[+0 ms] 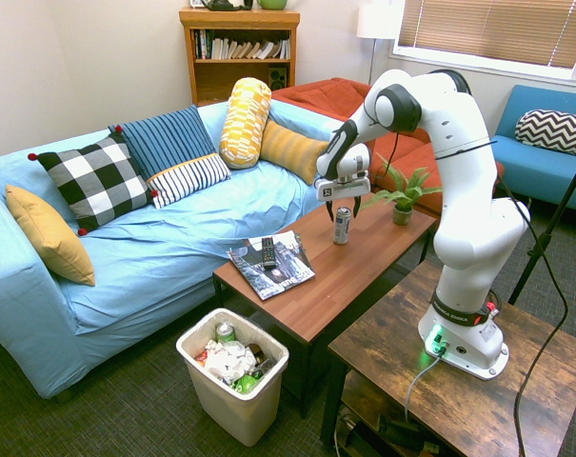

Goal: Throw the can in the trash bin

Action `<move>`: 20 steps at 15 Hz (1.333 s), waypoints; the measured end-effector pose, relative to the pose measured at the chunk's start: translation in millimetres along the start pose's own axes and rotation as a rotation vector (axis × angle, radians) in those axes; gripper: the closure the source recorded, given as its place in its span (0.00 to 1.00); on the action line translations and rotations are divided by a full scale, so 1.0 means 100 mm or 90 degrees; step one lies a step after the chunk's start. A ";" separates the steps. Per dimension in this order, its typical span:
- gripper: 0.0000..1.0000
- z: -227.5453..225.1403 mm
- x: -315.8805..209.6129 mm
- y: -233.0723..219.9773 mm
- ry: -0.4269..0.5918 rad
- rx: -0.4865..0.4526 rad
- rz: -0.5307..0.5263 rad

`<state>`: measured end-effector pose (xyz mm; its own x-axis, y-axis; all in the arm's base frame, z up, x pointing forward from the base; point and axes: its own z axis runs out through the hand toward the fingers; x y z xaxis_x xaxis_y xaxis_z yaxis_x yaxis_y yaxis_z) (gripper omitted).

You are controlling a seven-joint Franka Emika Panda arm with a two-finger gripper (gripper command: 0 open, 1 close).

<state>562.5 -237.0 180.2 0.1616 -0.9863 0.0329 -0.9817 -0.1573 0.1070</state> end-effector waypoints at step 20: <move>1.00 0.05 -0.05 -0.07 -0.020 0.021 -0.051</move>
<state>568.5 -230.7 174.4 0.2376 -0.9713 -0.0053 -0.9685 -0.2373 0.0751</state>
